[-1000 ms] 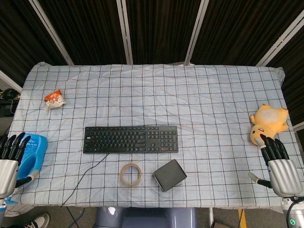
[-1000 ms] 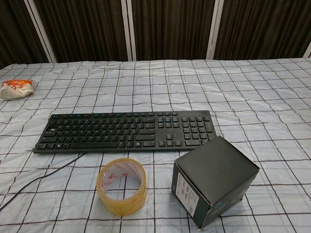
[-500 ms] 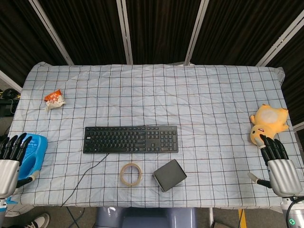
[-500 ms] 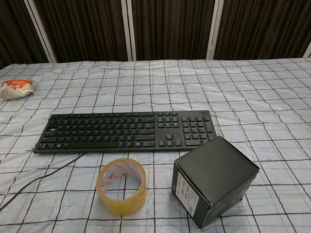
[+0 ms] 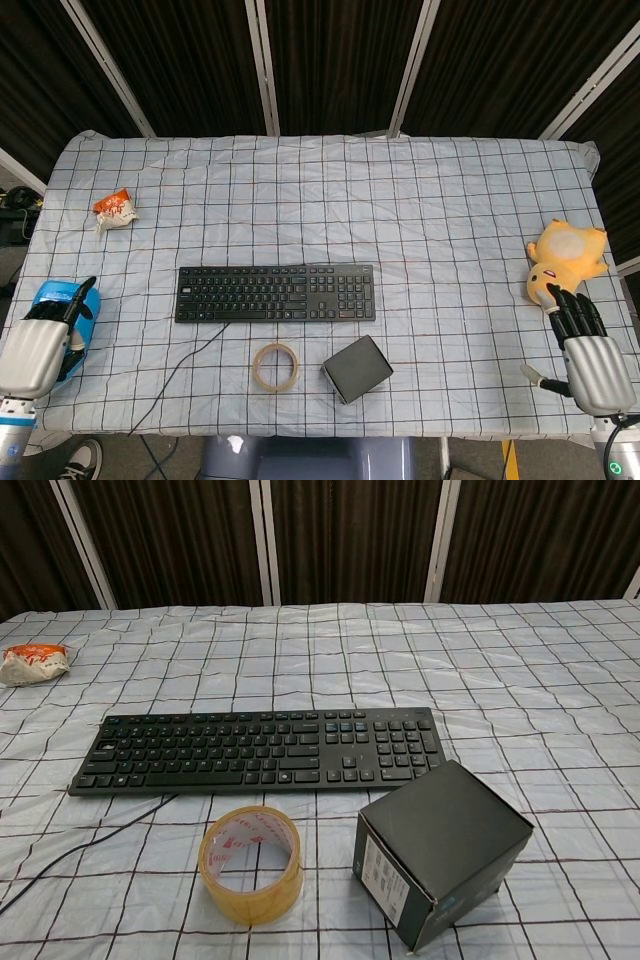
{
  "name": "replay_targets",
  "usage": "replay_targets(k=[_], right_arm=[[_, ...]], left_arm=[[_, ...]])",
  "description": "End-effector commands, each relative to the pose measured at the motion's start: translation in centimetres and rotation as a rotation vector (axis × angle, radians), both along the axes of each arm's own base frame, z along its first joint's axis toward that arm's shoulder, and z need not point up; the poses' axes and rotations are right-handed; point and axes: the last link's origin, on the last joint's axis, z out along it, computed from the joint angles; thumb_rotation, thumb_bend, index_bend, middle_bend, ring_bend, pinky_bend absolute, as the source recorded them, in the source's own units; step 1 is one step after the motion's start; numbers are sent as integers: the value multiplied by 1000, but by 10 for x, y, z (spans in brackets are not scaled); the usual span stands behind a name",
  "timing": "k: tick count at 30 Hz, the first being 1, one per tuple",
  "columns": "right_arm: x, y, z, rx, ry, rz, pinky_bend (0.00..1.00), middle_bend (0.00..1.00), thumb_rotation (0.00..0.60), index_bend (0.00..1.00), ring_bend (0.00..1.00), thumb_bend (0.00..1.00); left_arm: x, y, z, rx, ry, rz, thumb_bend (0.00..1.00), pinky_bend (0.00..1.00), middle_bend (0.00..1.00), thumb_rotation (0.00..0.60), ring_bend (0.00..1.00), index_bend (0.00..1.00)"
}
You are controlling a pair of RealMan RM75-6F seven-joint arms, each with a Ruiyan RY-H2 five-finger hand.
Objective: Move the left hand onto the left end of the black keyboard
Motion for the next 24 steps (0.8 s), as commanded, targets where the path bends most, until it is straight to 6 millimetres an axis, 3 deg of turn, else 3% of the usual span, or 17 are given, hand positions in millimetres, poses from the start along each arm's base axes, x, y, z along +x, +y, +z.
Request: replay_targets(k=[1,4,8,11,24], right_arm=[[0,0,0,0,-2,-1,0,0,600,28,0,75],[-1,0,0,2,-8,-5,0,0,600,28,0,75],[0,-1,1,4,-15,-4,0,0,600,29,0,76],[0,-1,1,4,-19,-4,0,0,600,29,0,75],[0,-1,2,5,-34,-10,0,0,600,29,0,75]], left_arm=[[16,25,-8,-73,41,-5,916,413,604,600,507,0],[26,39,-18,-121,66,4,863,438,704,600,585,0],[42,53,-37,-220,84,24,961,464,761,600,660,0],[50,61,-50,-271,107,48,1000,473,775,600,682,0],[72,85,-93,-498,176,206,1000,477,780,600,695,59]])
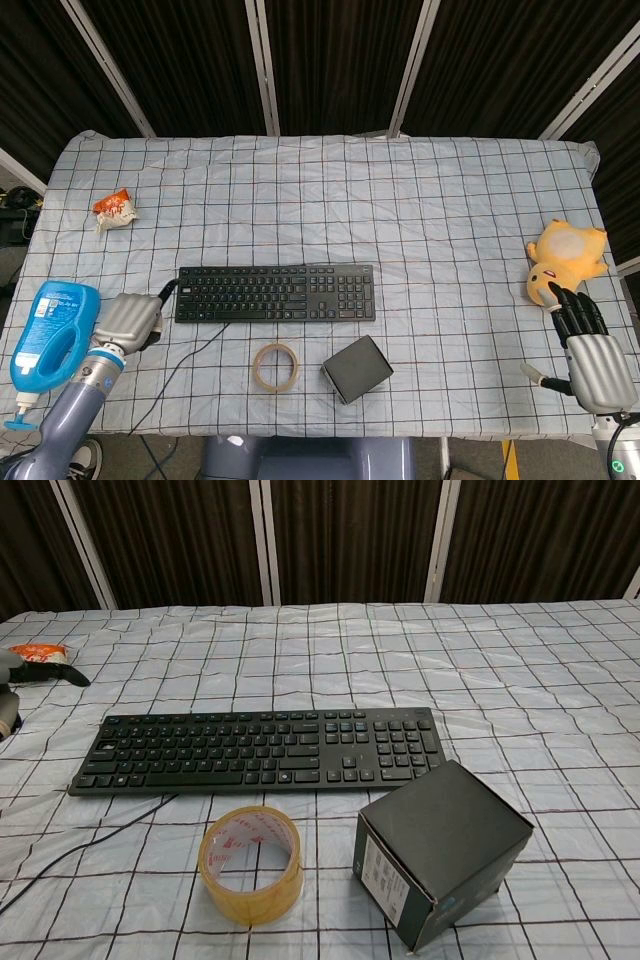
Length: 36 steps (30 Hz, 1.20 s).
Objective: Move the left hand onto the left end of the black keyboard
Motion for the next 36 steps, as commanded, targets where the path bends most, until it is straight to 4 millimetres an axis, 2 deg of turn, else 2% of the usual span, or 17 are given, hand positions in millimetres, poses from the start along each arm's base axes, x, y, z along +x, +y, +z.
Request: replay_targets(k=[1,14,36], right_arm=[[0,0,0,0,-4,-1,0,0,600,29,0,75],[0,0,1,1,-19,-5,0,0,600,30,0,75],[2,1,0,9,-31,-6,0,0,600,30,0,76]], left_arm=[[20,8,-21,-98,22,-1,1000,477,780,600,695,64],[31,14,-48,-132,63,20,1000,477,780,600,694,67],[34,21,-66,-137,103,53,1000,477,781,600,694,76]])
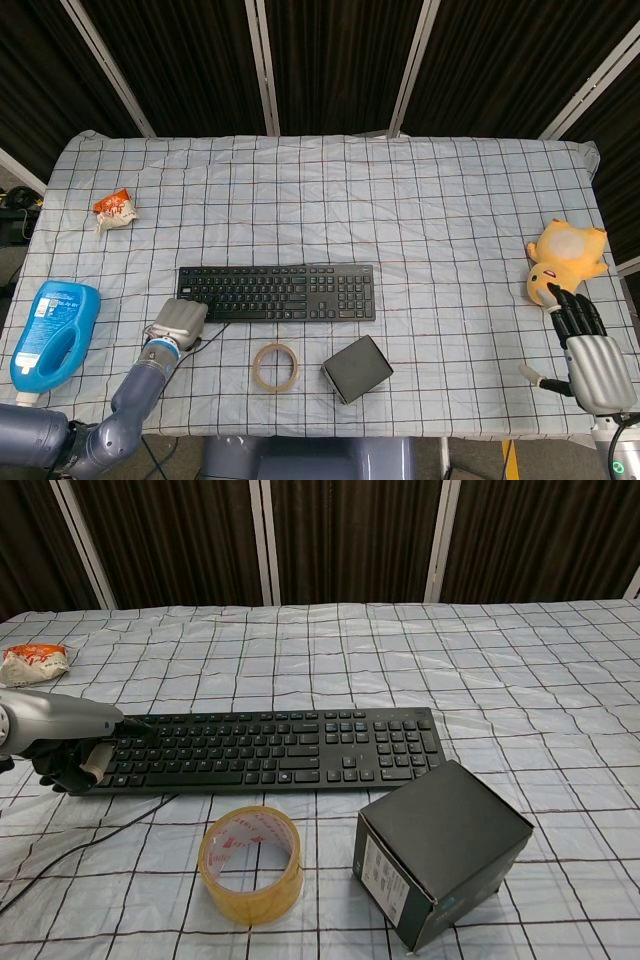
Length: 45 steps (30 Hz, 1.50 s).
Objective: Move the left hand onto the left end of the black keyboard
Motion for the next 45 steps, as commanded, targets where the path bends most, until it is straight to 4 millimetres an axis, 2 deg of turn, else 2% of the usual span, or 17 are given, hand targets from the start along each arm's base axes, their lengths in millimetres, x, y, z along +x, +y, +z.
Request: replay_targets(k=[1,31,39,45], right_arm=[[0,0,0,0,0,1,0,0,600,30,0,76],[0,0,0,0,-13,4,0,0,600,31,0,75],[0,0,0,1,-13,2,0,0,600,30,0,75],[0,0,1,1,-12,2,0,0,600,30,0,76]], left_arm=[[0,1,-1,0,2,4,1000,477,781,600,694,77],[2,8,-21,-13,18,22,1000,477,780,600,694,88],[1,9,-21,-9,23,27,1000,477,780,600,694,88],[7,9,-11,15,2,-3,1000,474,773,600,688,87]])
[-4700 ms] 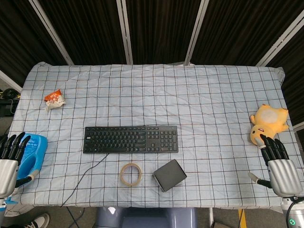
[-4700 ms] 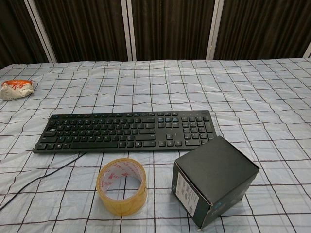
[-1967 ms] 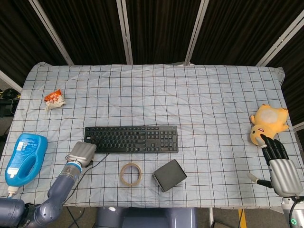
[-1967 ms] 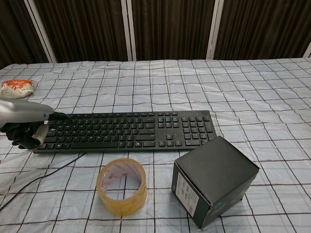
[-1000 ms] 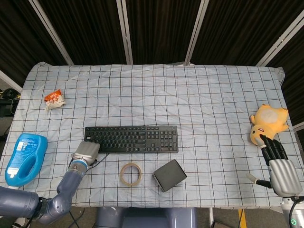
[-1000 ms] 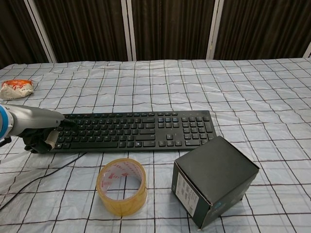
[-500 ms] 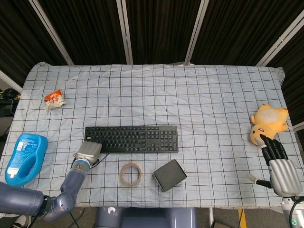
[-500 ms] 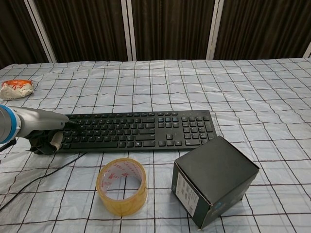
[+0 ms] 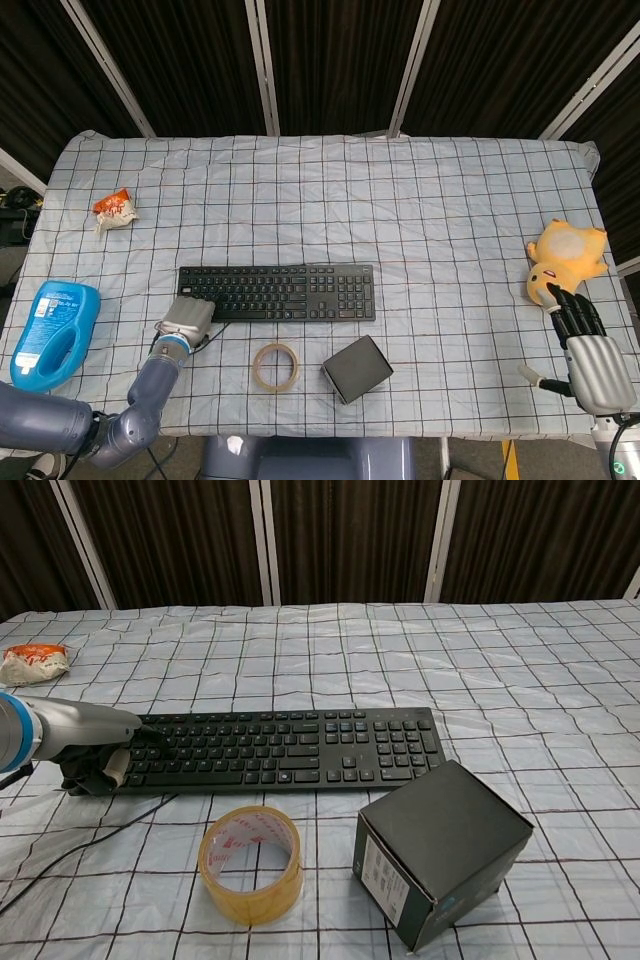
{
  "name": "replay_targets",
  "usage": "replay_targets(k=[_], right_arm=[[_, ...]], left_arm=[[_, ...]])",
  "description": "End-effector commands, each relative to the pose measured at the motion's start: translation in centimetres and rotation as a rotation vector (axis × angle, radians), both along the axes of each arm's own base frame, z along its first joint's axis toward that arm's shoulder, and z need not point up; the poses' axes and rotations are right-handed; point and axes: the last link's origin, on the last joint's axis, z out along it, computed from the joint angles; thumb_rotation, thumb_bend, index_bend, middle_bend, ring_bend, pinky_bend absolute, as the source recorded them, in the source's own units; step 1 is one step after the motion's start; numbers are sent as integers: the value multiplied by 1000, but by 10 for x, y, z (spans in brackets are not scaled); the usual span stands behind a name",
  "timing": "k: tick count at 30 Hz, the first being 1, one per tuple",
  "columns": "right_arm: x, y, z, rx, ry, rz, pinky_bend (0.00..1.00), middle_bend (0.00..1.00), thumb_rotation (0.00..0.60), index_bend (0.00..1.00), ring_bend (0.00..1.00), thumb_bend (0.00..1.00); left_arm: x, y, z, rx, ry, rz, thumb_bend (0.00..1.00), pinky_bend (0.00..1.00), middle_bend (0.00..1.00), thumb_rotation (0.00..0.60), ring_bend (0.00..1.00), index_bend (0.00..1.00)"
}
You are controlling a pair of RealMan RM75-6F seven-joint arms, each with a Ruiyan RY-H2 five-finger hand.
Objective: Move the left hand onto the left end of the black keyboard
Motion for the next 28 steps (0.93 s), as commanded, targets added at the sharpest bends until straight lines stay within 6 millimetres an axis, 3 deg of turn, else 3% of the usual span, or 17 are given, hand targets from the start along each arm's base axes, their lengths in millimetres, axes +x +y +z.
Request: replay_targets(k=[1,3,6,11,17,20,25,28], right_arm=[[0,0,0,-2,0,-1,0,0,600,30,0,76],[0,0,1,-4,0,0,0,0,600,31,0,76],[-1,0,1,-4,6,2,0,0,600,31,0,76],[-1,0,0,-3,17,5,0,0,600,30,0,75],[0,1,0,-10,41,12,0,0,600,30,0,75],[0,1,-1,-13,47,14,0,0,600,30,0,76],[0,2,0,-13,62,21,0,0,600,30,0,75],[0,2,-1,-11,74,30,0,0,600,30,0,75]], left_arm=[[6,-1,10,24,-26,-21,1000,466,762,600,677,83],[10,-1,19,48,-58,-36,1000,431,717,600,627,66],[16,-9,61,175,-116,-124,918,340,557,600,473,34],[-2,-43,107,332,-176,-244,569,41,30,600,41,0],[-39,-87,142,516,-197,-352,307,0,0,600,0,0],[-53,-101,149,567,-205,-386,205,0,0,600,0,0],[-76,-125,164,658,-217,-416,97,0,0,600,0,0],[-101,-140,173,704,-183,-390,44,0,0,600,0,0]])
